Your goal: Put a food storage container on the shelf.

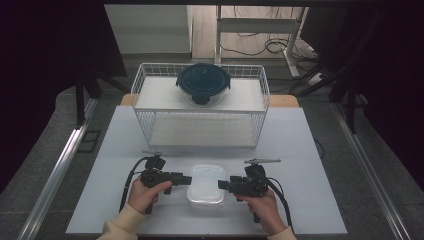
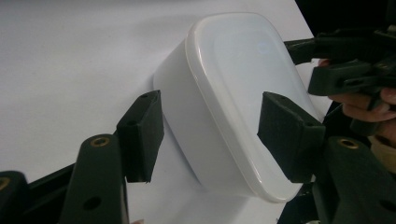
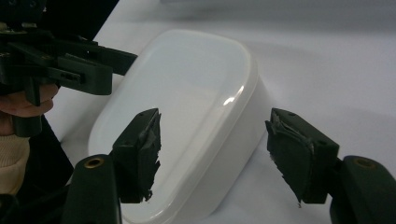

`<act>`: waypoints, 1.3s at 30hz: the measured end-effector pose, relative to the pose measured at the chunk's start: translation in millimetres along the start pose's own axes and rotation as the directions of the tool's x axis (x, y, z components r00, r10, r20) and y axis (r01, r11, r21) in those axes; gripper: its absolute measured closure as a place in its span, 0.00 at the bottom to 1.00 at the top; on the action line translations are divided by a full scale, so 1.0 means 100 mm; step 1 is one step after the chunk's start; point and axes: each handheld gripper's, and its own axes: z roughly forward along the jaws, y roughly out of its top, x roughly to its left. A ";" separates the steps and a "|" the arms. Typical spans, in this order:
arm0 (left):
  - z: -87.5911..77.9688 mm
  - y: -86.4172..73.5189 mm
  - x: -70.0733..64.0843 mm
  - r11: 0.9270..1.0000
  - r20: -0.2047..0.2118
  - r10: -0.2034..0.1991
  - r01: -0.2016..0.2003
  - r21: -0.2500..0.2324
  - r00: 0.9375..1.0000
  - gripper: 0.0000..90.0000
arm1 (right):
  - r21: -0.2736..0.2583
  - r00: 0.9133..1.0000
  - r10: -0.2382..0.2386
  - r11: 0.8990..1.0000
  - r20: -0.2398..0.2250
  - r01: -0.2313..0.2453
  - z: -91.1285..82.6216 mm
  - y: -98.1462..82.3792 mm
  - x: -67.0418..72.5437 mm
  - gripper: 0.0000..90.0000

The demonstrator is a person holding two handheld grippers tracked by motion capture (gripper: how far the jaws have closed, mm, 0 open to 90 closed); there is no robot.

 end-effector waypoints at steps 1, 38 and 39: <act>0.00 0.00 0.00 1.000 0.000 0.000 0.000 0.000 1.000 0.45 | 0.002 1.000 0.003 1.000 -0.001 -0.003 0.01 -0.01 -0.01 0.41; -0.06 -0.14 -0.10 0.992 0.113 -0.077 0.087 -0.092 0.991 0.87 | -0.063 0.998 0.051 0.997 -0.022 -0.053 -0.15 -0.04 0.06 0.81; -0.07 -0.13 -0.12 0.992 0.117 -0.070 0.081 -0.096 0.991 0.87 | -0.066 0.999 0.043 0.997 -0.019 -0.045 -0.16 -0.04 0.06 0.82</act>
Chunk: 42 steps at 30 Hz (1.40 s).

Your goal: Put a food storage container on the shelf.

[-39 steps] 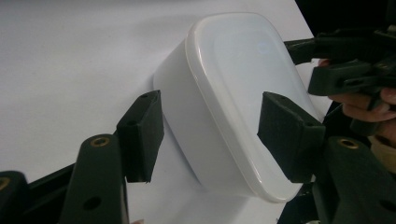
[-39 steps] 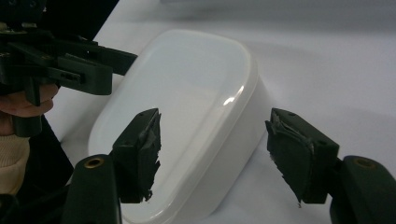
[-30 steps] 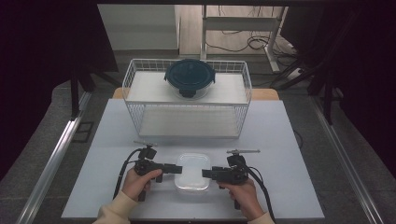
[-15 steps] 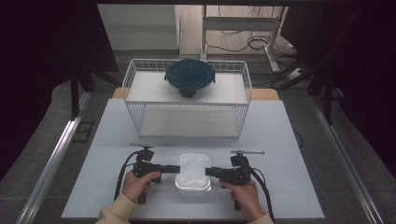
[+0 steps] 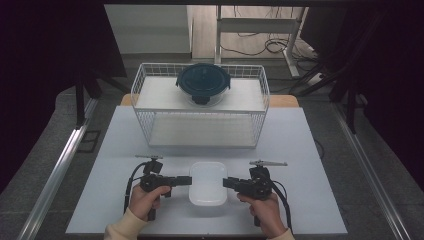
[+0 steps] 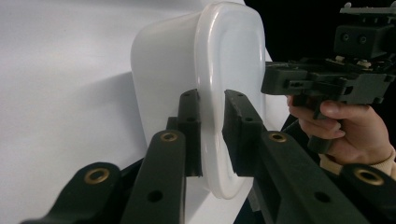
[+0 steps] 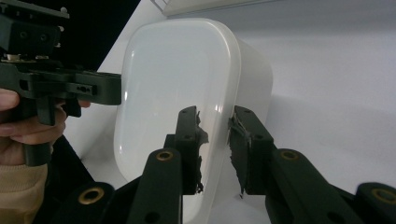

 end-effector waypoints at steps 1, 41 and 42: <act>0.00 0.00 0.00 1.000 0.000 0.000 0.000 0.000 1.000 0.88 | 0.000 1.000 -0.008 1.000 0.003 0.008 -0.01 0.00 0.00 0.82; -0.41 0.33 -0.53 0.976 -0.031 0.196 -0.198 -0.091 0.980 0.88 | -0.116 0.984 -0.179 0.978 -0.017 0.176 -0.37 0.39 0.40 0.87; -0.44 0.35 -0.57 0.973 -0.036 0.207 -0.209 -0.092 0.978 0.88 | -0.121 0.983 -0.184 0.976 -0.017 0.181 -0.39 0.42 0.42 0.87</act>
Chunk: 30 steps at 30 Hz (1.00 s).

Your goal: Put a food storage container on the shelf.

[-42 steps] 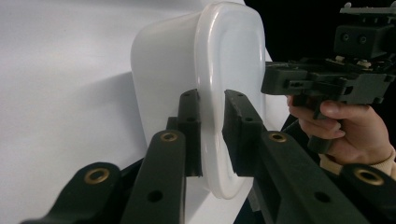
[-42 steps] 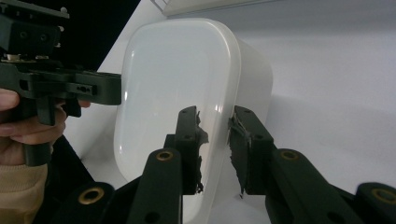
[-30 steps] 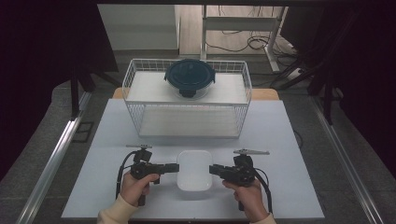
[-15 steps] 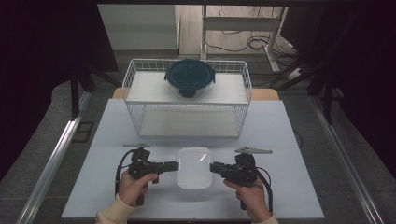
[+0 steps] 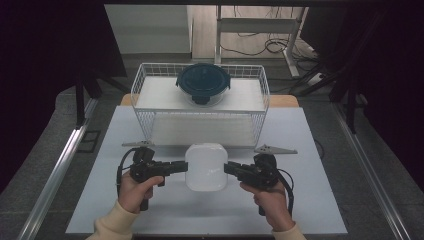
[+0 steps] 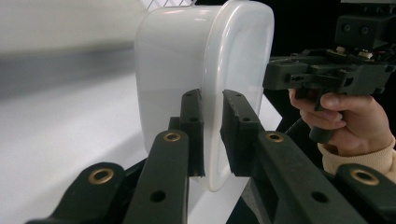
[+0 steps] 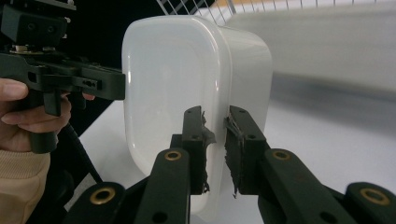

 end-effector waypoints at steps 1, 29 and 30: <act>-0.02 0.04 -0.03 1.000 -0.006 0.010 -0.010 -0.003 1.000 0.88 | -0.005 1.000 -0.007 1.000 -0.001 0.007 -0.02 0.03 0.02 0.87; -0.32 0.78 -0.36 0.991 0.001 0.109 -0.109 -0.072 0.994 0.88 | -0.077 0.995 -0.104 0.992 0.005 0.104 -0.31 0.84 0.29 0.87; -0.33 0.81 -0.37 0.991 -0.003 0.110 -0.110 -0.074 0.994 0.88 | -0.079 0.995 -0.104 0.991 0.002 0.103 -0.32 0.86 0.30 0.87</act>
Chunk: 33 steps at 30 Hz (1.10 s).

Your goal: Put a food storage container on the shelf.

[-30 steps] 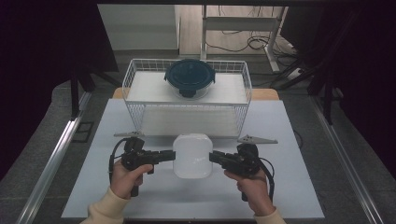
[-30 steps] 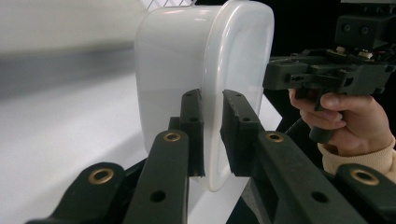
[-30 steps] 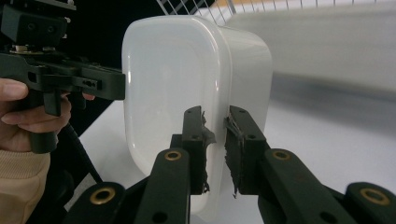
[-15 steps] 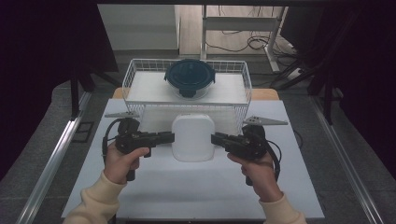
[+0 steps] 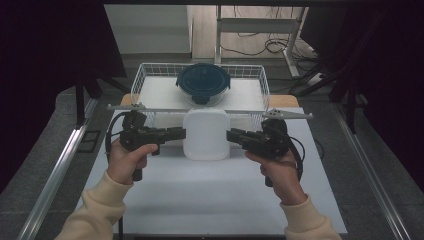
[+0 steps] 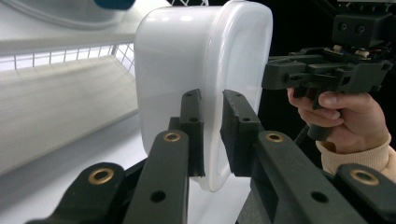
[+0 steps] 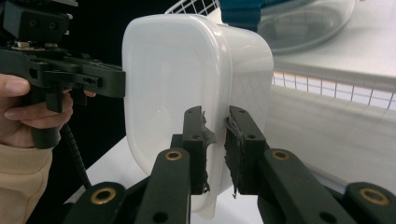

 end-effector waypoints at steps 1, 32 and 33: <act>-0.01 0.03 -0.01 1.000 -0.005 0.006 -0.006 -0.002 1.000 0.88 | -0.001 1.000 -0.002 1.000 0.000 0.002 0.00 0.02 0.00 0.87; -0.24 1.31 0.16 0.999 -0.014 -0.016 0.015 -0.050 1.000 0.88 | -0.024 0.998 -0.054 0.998 -0.033 0.054 0.11 1.41 0.01 0.87; -0.23 1.34 0.21 0.998 -0.011 -0.026 0.025 -0.050 1.000 0.88 | -0.023 0.998 -0.051 0.998 -0.035 0.050 0.12 1.43 0.00 0.87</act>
